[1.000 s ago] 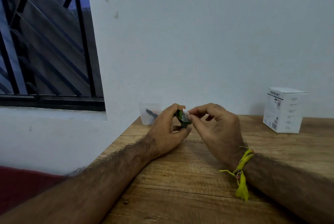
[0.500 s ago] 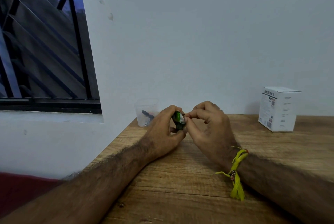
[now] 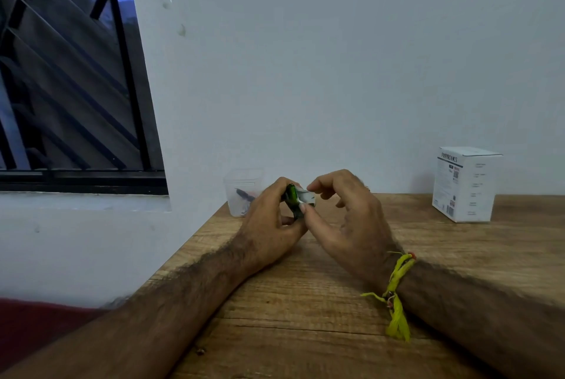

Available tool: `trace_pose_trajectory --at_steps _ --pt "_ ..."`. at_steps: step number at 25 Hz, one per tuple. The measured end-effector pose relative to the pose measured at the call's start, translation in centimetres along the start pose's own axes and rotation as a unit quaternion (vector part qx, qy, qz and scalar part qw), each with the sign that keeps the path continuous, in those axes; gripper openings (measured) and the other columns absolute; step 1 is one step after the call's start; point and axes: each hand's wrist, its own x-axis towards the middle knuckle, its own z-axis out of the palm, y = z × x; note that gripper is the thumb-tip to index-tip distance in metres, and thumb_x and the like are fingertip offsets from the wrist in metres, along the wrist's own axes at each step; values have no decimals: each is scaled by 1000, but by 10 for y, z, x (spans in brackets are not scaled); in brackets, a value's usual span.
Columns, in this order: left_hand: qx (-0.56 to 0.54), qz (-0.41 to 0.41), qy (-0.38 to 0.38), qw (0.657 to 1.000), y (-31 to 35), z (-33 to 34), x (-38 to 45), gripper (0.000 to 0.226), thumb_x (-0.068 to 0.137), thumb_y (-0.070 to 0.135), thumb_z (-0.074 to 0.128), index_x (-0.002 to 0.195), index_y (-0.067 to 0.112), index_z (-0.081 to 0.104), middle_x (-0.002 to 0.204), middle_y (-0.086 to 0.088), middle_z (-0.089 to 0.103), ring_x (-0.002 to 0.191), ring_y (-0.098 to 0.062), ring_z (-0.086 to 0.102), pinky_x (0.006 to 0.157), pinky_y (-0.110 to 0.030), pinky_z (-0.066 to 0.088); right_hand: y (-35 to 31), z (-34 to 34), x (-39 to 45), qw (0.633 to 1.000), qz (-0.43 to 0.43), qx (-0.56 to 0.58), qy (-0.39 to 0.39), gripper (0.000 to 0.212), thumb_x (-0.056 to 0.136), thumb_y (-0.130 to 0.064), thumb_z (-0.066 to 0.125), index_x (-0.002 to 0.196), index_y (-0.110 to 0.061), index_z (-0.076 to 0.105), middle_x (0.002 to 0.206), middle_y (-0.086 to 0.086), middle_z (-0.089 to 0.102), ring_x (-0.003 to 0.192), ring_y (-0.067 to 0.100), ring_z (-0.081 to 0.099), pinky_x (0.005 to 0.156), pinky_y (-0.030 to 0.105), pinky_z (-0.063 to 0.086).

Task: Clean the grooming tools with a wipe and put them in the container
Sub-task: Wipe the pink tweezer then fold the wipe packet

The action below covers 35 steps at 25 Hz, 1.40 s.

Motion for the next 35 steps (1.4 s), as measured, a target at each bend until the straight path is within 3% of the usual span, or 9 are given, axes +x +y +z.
trace_pose_trajectory --at_steps 3,6,9,15,19,22,25,29,35 --pt "-5 5 2 1000 2 2 -1 25 85 4 74 104 11 59 100 3 68 101 -5 67 75 -30 63 3 2 -1 1000 -9 -25 -15 15 80 -20 73 93 -19 66 94 -9 58 90 9 55 75 20 42" --pt "2 13 -15 1000 6 5 -2 23 85 6 72 104 9 58 100 -1 67 97 -14 67 72 -35 63 6 4 -1 999 23 -23 -14 7 81 -17 73 87 -16 70 91 -4 58 88 16 58 76 37 49" --pt "3 7 -22 1000 6 6 -2 28 84 13 74 107 12 57 102 -2 67 99 -17 67 73 -39 63 7 4 0 1000 12 -20 -1 6 79 -11 73 84 -12 72 85 -1 62 82 17 59 74 39 49" --pt "114 1 -61 992 -12 0 3 101 68 51 87 147 29 27 148 7 47 138 -7 41 107 -46 47 16 0 2 998 1 -36 48 10 81 -6 69 90 -7 71 83 3 69 78 18 62 72 36 51" --pt "137 -9 -96 986 -22 -5 5 119 59 73 79 152 32 18 159 4 32 145 -10 31 114 -47 39 23 -3 3 997 14 -52 59 18 81 -8 70 99 -10 69 86 -1 70 77 12 59 71 36 52" --pt "179 -15 -107 978 -25 -5 5 111 64 80 68 152 35 16 161 3 30 145 -12 32 116 -47 37 30 -6 5 995 45 -80 41 23 83 -12 68 107 -14 65 82 -2 65 76 15 58 71 40 52" --pt "229 -25 -99 968 -18 -8 2 98 79 70 66 153 30 17 161 0 31 145 -16 34 115 -46 37 29 -19 5 988 90 -124 14 30 88 -15 65 117 -14 61 84 0 63 82 23 60 74 44 51" --pt "335 0 -38 941 1 -10 -4 68 96 51 56 151 18 32 152 -8 43 138 -24 43 112 -41 38 8 -42 -7 976 117 -181 12 35 88 -15 63 123 -14 58 87 4 64 85 26 60 76 44 50" --pt "386 51 -82 918 57 -8 -41 48 98 46 54 134 14 53 139 -8 54 126 -25 52 98 -42 47 -41 -94 -42 978 136 -140 67 32 85 -11 66 116 -9 61 81 5 64 80 26 61 76 45 50"
